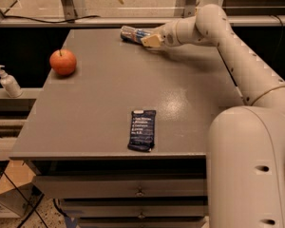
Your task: Move redbull can near rxbar blueberry
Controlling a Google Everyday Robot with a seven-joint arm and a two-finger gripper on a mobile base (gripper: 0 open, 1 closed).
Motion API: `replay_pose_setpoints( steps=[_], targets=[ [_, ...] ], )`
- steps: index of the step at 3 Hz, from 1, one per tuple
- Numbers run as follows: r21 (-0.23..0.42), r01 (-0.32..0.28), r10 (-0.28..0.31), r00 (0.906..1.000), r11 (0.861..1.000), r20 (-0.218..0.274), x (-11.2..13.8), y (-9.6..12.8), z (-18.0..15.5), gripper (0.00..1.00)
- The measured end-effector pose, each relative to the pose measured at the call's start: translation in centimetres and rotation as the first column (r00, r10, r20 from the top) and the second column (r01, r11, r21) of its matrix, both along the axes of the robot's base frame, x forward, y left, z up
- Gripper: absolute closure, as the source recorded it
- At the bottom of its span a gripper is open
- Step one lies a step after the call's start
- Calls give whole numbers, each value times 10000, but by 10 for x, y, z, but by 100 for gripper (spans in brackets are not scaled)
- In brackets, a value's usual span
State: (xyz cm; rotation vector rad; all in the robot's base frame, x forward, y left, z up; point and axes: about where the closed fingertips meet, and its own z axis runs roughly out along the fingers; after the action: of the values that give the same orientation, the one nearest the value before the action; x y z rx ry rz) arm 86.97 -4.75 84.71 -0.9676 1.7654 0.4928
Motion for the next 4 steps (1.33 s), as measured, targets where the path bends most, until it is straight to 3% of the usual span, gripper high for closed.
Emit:
replay_pose_setpoints(
  steps=[1, 2, 3, 4],
  targets=[
    [-60, -339, 339, 9994, 9994, 55, -23, -5, 13, 86],
    [-96, -1085, 1089, 9928, 9940, 492, -65, -7, 47, 100],
    [-375, -1369, 1403, 9839, 9899, 1107, -119, -18, 92, 100],
    [-180, -1151, 1165, 9856, 9932, 1222, -177, -32, 118, 100]
  ],
)
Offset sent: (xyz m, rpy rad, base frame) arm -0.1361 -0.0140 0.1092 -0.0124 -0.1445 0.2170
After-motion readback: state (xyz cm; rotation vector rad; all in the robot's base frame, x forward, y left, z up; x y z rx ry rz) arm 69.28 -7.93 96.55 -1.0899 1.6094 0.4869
